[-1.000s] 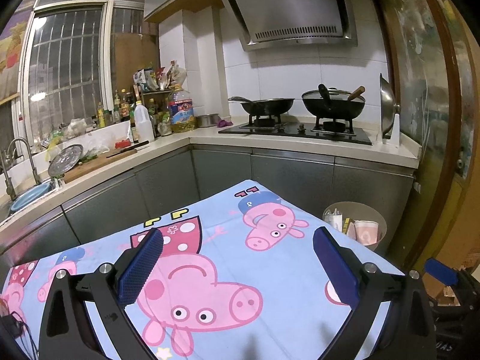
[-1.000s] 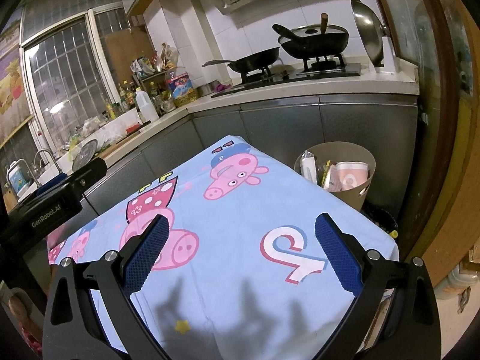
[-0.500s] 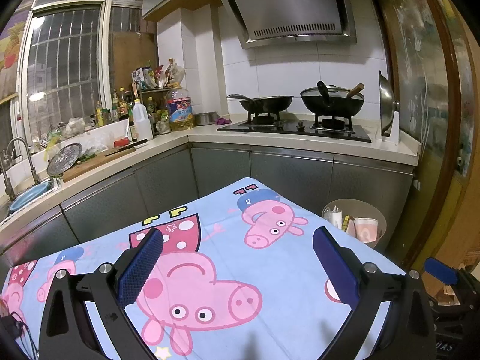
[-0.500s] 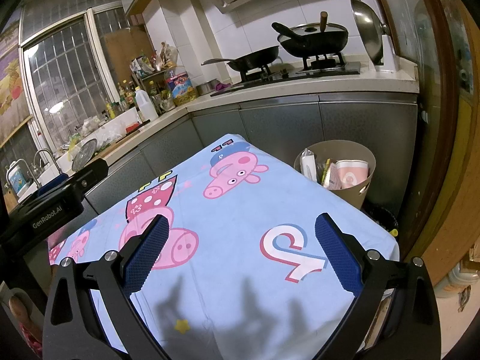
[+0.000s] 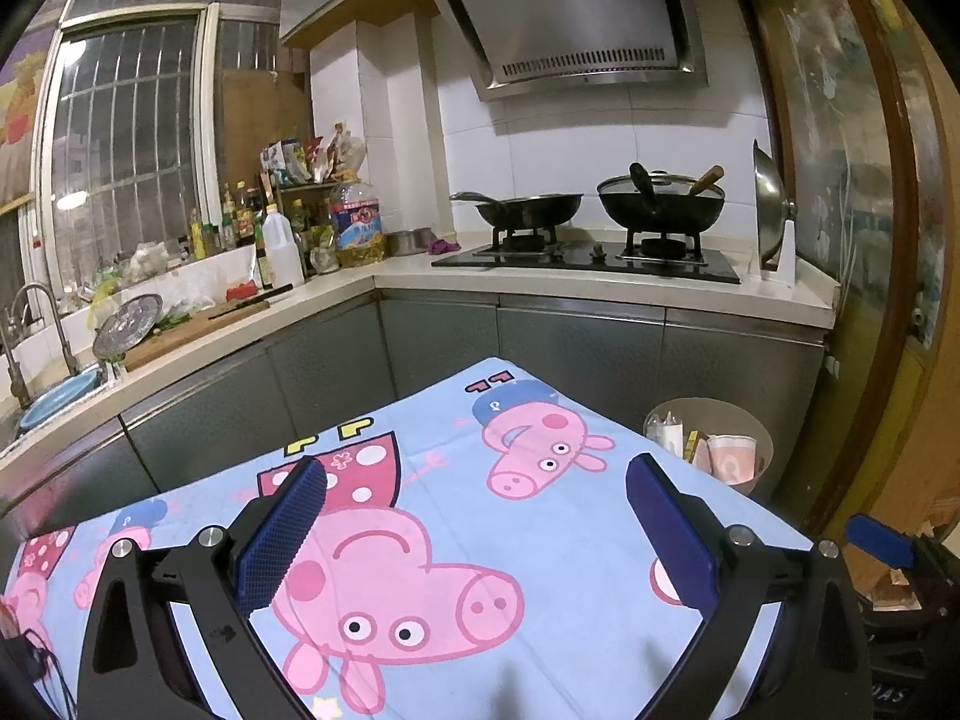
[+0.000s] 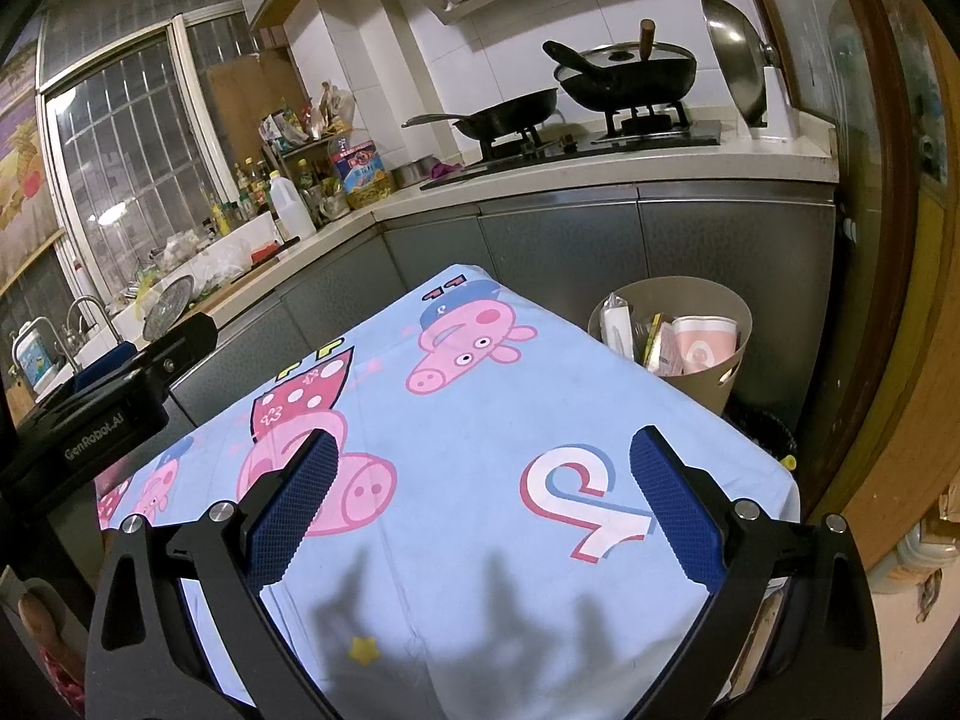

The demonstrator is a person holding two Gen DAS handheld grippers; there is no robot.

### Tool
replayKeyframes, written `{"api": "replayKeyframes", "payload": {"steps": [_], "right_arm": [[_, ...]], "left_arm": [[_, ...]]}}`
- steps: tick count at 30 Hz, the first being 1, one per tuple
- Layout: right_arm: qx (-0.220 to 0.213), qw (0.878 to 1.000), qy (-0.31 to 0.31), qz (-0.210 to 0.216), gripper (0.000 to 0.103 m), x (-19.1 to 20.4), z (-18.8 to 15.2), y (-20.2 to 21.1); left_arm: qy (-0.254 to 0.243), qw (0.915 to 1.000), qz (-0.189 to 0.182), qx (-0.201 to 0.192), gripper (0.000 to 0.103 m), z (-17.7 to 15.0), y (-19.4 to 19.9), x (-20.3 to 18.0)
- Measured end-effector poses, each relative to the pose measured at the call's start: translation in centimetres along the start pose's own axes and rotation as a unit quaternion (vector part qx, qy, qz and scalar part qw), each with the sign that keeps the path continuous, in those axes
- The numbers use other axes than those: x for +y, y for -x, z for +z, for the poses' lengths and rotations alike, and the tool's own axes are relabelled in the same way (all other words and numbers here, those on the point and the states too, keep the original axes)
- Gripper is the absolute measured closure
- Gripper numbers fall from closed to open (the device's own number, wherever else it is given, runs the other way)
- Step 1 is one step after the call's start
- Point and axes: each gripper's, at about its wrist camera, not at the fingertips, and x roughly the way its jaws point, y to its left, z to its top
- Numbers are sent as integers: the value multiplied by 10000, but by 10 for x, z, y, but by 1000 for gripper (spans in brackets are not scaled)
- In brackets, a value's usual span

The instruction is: Collect trash

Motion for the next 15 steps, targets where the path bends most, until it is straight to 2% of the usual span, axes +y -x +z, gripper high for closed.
{"api": "replayKeyframes", "payload": {"steps": [15], "right_arm": [[83, 9999, -125, -19, 6, -5, -12, -5]], "left_arm": [[-59, 9999, -138, 72, 4, -2, -2, -4]]}}
